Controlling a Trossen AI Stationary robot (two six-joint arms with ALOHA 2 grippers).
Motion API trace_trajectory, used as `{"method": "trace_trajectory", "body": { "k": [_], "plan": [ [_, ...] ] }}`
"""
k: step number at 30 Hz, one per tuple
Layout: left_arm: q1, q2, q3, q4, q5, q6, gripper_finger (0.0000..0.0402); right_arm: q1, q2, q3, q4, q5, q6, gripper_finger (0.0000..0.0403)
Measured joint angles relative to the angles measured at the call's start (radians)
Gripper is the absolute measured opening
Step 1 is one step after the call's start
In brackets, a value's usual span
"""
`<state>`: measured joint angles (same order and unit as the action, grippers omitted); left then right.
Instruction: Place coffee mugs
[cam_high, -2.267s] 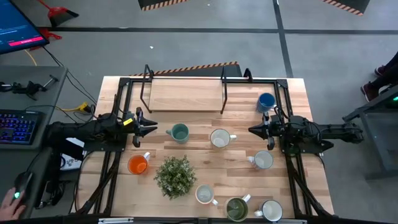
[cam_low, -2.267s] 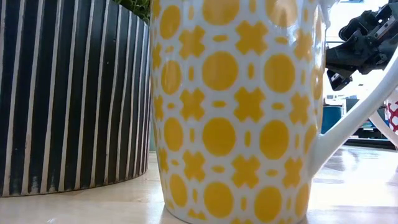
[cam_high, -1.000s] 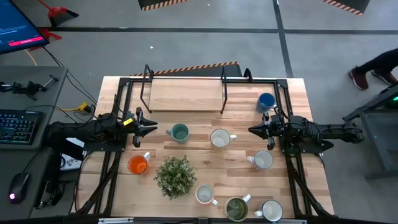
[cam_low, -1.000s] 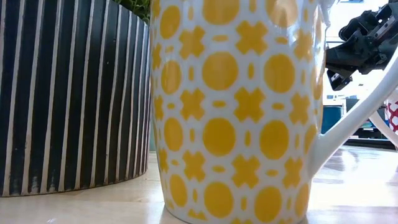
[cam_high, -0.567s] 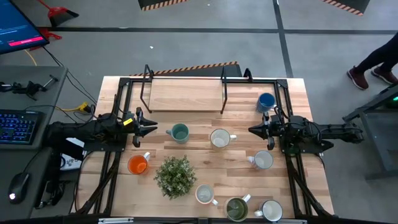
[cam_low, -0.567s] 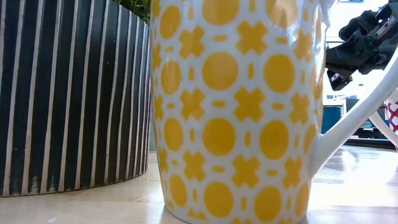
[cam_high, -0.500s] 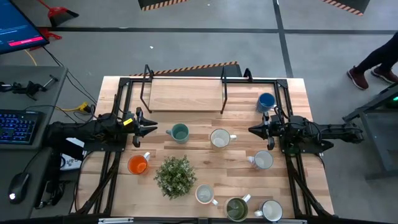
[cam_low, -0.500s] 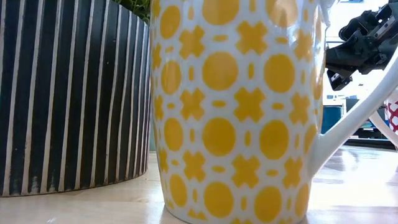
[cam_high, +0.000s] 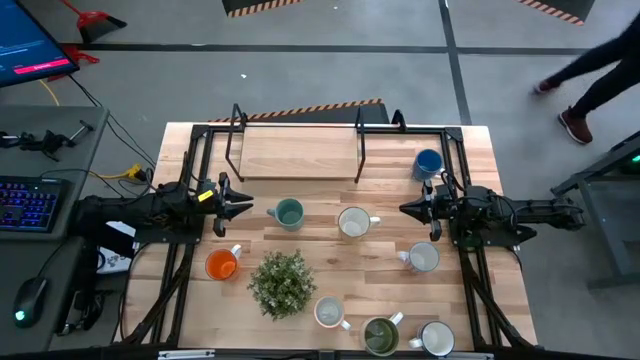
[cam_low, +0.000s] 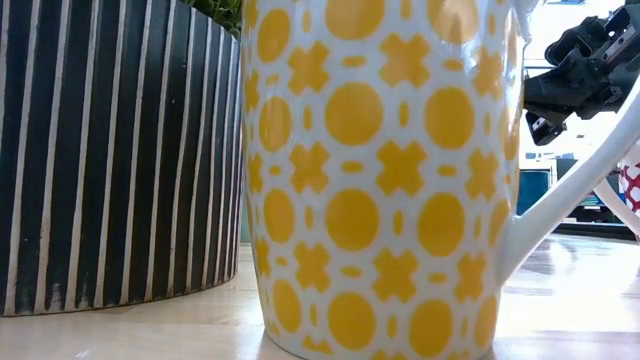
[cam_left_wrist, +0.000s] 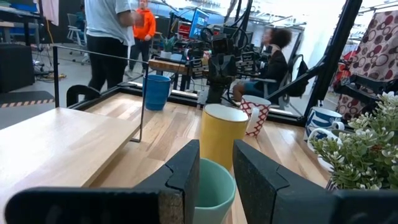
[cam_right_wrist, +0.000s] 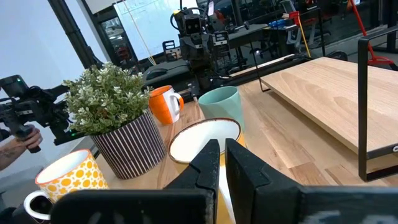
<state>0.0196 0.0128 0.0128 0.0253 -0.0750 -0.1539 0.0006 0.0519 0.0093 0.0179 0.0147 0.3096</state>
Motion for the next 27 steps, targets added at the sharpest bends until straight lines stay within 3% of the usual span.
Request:
{"method": "trace_trajectory", "body": {
  "k": [18, 27],
  "plan": [
    [0.000, 0.000, 0.000, 0.003, -0.013, -0.007, 0.0088, 0.000, 0.000, 0.000, -0.001, 0.006, -0.031, 0.0014],
    [0.000, 0.000, 0.000, 0.166, 0.016, -0.130, 0.0088, 0.000, 0.000, 0.000, 0.051, 0.234, -0.181, 0.0015]
  ]
}}
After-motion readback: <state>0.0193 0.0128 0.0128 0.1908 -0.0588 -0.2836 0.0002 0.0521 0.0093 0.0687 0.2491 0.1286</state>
